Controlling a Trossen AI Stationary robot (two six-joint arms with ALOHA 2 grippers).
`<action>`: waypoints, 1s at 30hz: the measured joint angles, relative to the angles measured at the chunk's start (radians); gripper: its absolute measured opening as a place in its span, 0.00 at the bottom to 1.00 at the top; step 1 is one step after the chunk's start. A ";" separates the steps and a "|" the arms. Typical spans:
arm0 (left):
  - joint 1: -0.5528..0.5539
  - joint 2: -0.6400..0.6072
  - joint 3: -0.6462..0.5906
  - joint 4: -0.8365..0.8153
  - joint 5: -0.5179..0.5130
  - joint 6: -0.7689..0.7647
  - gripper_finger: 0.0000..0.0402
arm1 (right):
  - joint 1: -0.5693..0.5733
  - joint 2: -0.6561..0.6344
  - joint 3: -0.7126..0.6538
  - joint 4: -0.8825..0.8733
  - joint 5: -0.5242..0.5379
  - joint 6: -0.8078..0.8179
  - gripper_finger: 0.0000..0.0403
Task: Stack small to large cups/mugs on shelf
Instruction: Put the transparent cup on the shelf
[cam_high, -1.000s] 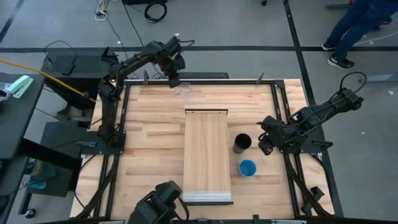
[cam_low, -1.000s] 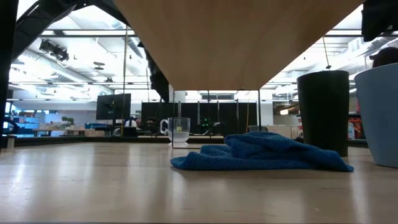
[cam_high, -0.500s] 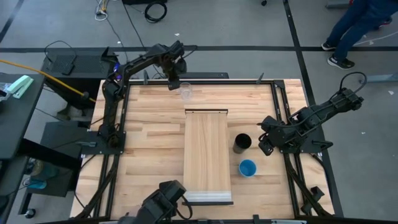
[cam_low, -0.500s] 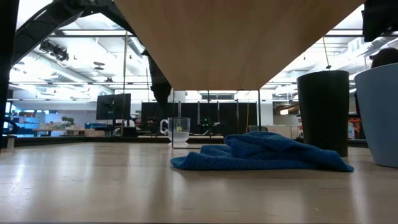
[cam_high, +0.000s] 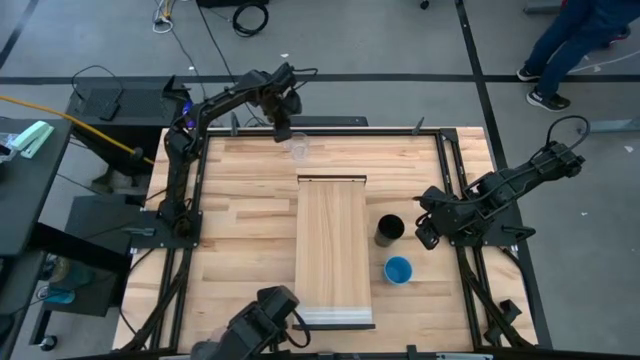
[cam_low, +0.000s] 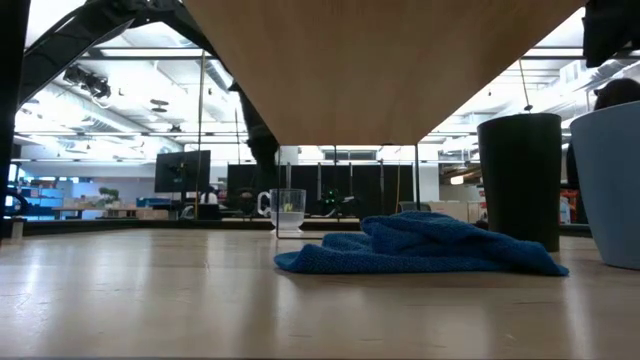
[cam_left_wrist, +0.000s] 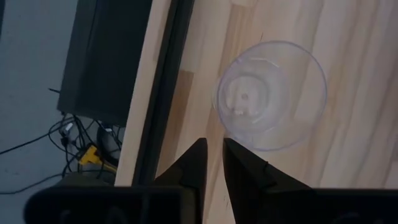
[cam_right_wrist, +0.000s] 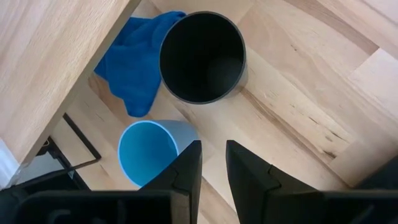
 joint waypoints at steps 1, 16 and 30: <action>0.000 0.000 0.000 -0.005 0.001 0.010 0.14 | 0.000 0.000 0.000 0.000 0.000 0.002 0.20; -0.025 0.000 0.000 -0.017 0.057 0.020 0.13 | 0.000 0.000 0.000 0.001 -0.012 0.053 0.20; -0.022 0.000 0.000 -0.049 0.004 -0.335 0.22 | 0.000 0.002 0.000 0.001 -0.024 0.079 0.20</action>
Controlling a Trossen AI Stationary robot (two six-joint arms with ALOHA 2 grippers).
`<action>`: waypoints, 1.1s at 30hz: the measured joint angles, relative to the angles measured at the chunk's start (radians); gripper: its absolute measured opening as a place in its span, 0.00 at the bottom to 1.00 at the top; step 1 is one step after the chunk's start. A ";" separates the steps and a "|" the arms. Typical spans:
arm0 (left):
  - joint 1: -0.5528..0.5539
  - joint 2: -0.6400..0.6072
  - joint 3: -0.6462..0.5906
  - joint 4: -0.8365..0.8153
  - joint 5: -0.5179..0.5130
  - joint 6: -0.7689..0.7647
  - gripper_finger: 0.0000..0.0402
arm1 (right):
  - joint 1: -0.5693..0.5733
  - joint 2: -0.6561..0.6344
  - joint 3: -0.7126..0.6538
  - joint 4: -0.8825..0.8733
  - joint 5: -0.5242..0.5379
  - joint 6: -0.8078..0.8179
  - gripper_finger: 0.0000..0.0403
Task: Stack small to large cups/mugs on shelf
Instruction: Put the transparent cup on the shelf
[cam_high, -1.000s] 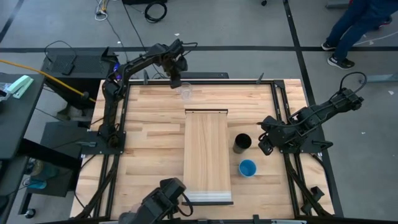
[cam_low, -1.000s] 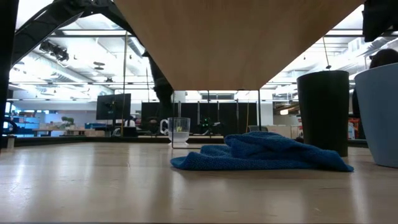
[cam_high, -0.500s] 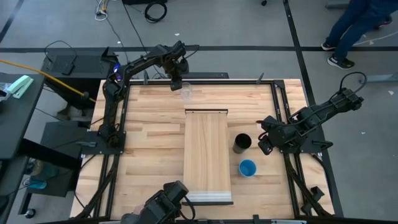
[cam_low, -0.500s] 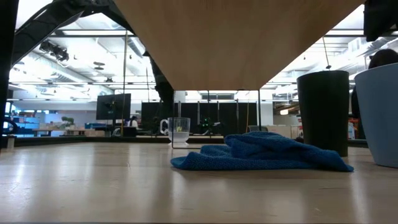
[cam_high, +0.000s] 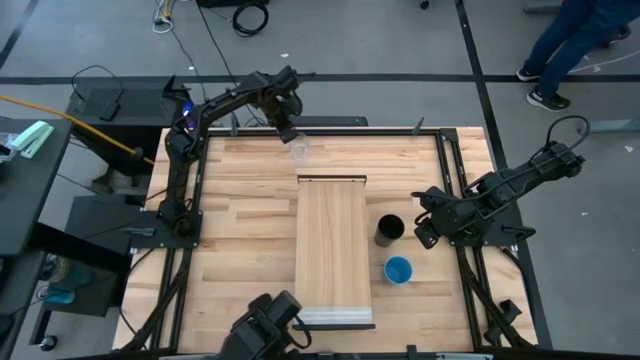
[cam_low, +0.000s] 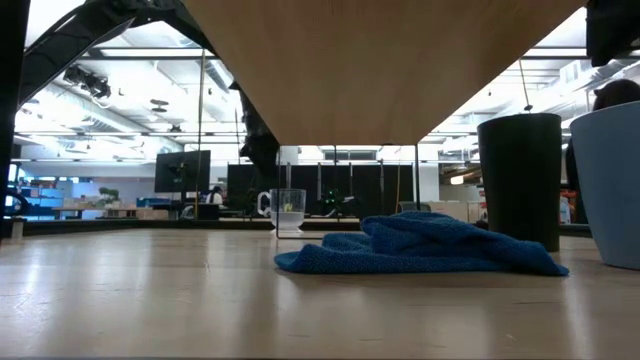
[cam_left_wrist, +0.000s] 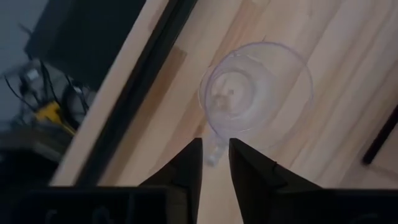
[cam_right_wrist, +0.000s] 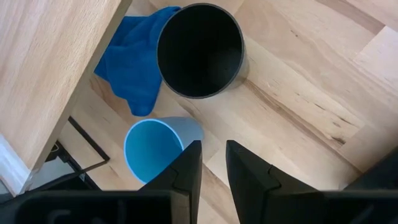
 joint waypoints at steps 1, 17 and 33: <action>0.000 0.000 0.000 0.001 0.001 -0.037 0.23 | 0.000 0.000 0.000 0.000 0.000 0.000 0.20; -0.034 0.031 0.000 0.023 -0.016 -0.306 0.25 | 0.000 0.000 0.000 0.001 -0.004 0.009 0.20; -0.009 0.028 0.000 0.027 -0.017 -0.355 0.26 | 0.000 0.000 0.000 0.002 -0.012 0.010 0.20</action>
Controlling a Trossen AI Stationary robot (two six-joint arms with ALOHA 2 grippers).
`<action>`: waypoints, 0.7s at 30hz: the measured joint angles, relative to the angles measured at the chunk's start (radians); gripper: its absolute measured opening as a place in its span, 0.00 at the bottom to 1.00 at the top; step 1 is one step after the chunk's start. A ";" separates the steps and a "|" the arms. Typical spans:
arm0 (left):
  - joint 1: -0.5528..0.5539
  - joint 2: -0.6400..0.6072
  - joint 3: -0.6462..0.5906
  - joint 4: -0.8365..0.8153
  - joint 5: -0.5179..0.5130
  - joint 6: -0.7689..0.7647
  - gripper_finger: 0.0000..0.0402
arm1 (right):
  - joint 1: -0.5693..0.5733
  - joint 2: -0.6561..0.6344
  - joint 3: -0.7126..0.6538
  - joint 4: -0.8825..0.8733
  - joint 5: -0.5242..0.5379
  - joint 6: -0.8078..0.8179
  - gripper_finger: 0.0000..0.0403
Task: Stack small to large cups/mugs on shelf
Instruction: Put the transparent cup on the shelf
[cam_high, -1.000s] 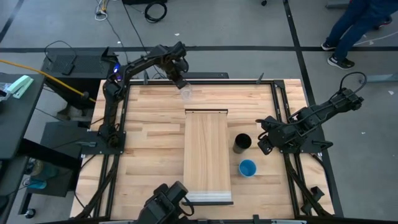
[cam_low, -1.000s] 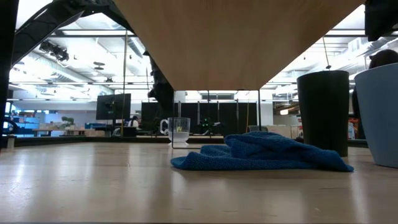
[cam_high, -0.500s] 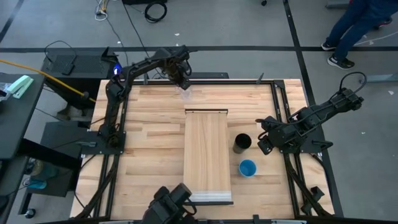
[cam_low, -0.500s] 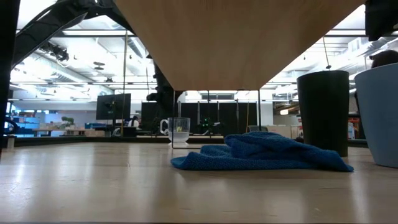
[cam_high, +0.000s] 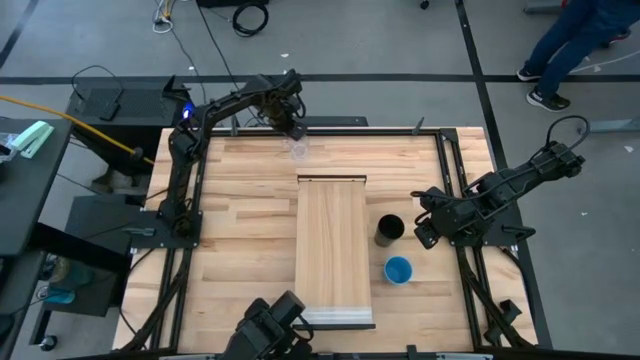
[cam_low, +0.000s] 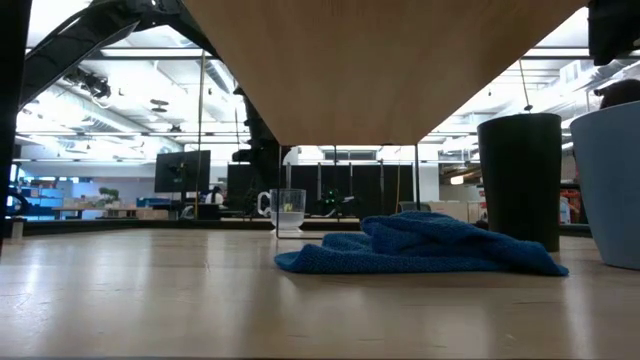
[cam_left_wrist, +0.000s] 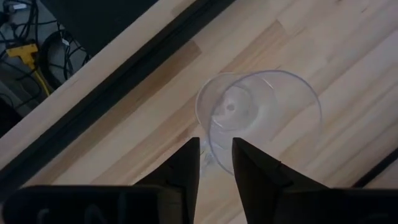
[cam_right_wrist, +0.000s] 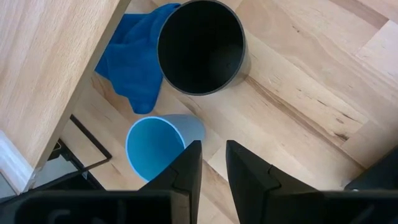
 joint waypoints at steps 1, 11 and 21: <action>0.000 0.000 0.000 -0.005 0.002 0.003 0.26 | 0.000 0.000 0.000 0.000 0.000 0.000 0.20; -0.015 0.000 0.000 -0.026 0.013 0.008 0.26 | 0.000 0.000 0.000 -0.001 0.000 0.000 0.20; -0.015 0.000 0.000 -0.027 0.013 0.056 0.26 | 0.000 0.000 0.000 -0.003 0.000 0.000 0.20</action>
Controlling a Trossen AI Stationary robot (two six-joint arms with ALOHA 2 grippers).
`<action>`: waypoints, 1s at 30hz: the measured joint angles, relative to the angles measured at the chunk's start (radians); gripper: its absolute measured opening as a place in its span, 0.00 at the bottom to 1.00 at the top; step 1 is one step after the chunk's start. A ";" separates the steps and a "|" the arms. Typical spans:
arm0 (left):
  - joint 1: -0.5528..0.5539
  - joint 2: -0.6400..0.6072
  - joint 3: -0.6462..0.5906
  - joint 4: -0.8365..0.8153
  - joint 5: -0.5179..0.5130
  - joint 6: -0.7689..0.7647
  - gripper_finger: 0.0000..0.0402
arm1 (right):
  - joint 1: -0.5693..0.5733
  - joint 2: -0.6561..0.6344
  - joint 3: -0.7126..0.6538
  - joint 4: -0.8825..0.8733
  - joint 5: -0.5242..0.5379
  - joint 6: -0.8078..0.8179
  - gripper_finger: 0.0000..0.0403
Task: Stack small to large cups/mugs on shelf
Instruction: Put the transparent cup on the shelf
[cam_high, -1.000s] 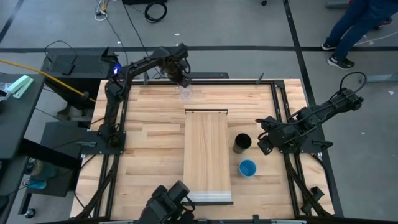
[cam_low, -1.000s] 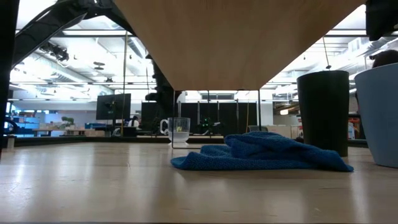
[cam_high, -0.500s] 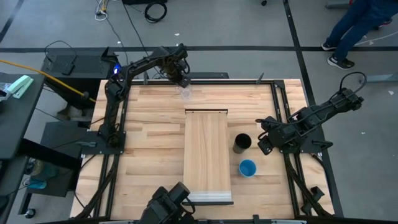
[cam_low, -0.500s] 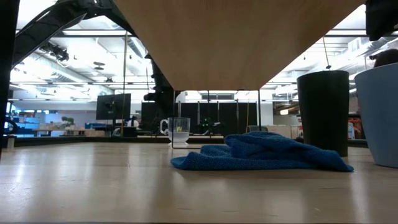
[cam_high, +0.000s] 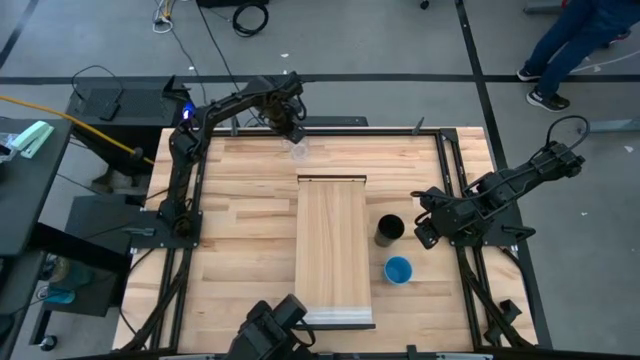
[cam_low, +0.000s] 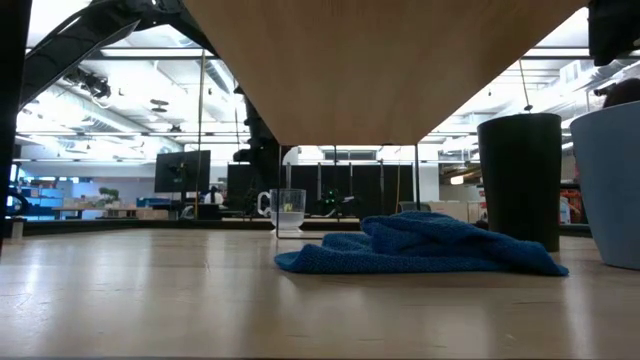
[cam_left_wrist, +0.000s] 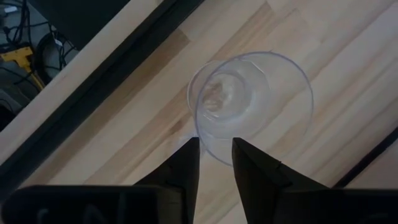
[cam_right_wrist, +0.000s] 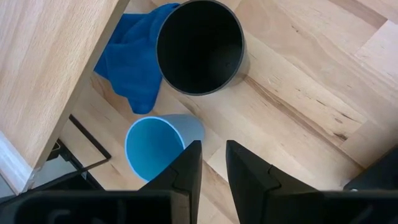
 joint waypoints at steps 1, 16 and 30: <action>0.000 0.000 0.000 0.000 0.000 0.003 0.26 | 0.000 0.000 0.000 0.000 0.000 0.000 0.20; 0.007 -0.005 0.002 -0.055 0.004 0.005 0.27 | 0.000 0.000 0.000 0.003 0.000 -0.005 0.20; 0.007 -0.011 0.280 -0.356 0.037 0.074 0.27 | -0.165 0.009 0.049 0.172 0.001 -0.295 0.19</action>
